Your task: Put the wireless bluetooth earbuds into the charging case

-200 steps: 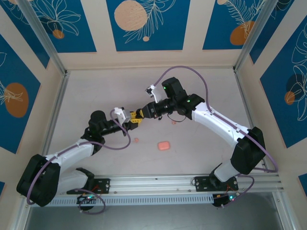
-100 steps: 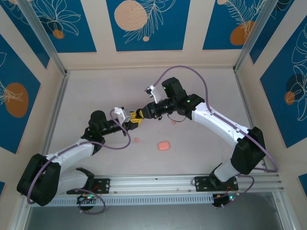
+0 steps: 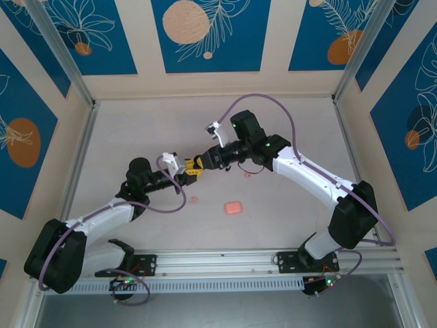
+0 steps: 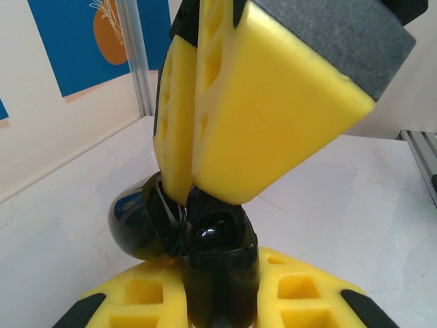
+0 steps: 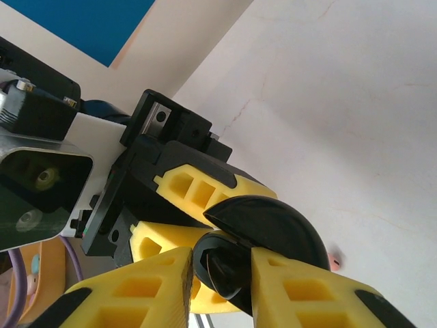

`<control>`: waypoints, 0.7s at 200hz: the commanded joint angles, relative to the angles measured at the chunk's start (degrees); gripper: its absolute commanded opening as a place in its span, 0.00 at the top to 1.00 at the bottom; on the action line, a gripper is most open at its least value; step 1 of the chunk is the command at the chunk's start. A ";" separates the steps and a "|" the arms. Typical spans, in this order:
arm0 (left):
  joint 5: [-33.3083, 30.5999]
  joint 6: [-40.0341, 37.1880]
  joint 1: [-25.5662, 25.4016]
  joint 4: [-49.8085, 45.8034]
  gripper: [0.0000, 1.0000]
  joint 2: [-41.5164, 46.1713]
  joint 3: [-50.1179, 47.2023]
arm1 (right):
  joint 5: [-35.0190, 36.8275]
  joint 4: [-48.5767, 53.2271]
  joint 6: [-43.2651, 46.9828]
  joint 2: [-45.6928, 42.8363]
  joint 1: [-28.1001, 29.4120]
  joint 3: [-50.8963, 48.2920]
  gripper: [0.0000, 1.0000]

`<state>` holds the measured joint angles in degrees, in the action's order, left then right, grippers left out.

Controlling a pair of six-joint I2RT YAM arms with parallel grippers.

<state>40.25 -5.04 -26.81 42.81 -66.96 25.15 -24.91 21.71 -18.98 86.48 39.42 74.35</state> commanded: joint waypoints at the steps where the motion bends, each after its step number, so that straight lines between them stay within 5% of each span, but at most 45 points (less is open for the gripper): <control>1: 2.73 -0.41 -0.88 2.46 0.97 0.31 1.38 | -4.28 -1.16 0.88 0.53 1.98 -0.52 0.71; 140: 2.93 -0.41 -0.89 2.20 0.97 0.27 1.66 | -4.84 -3.08 0.39 -0.84 1.71 -1.13 0.64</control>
<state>40.47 -5.02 -26.81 42.74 -66.96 25.15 -28.10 19.92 -18.83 86.48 39.79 74.13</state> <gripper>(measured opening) 0.195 0.356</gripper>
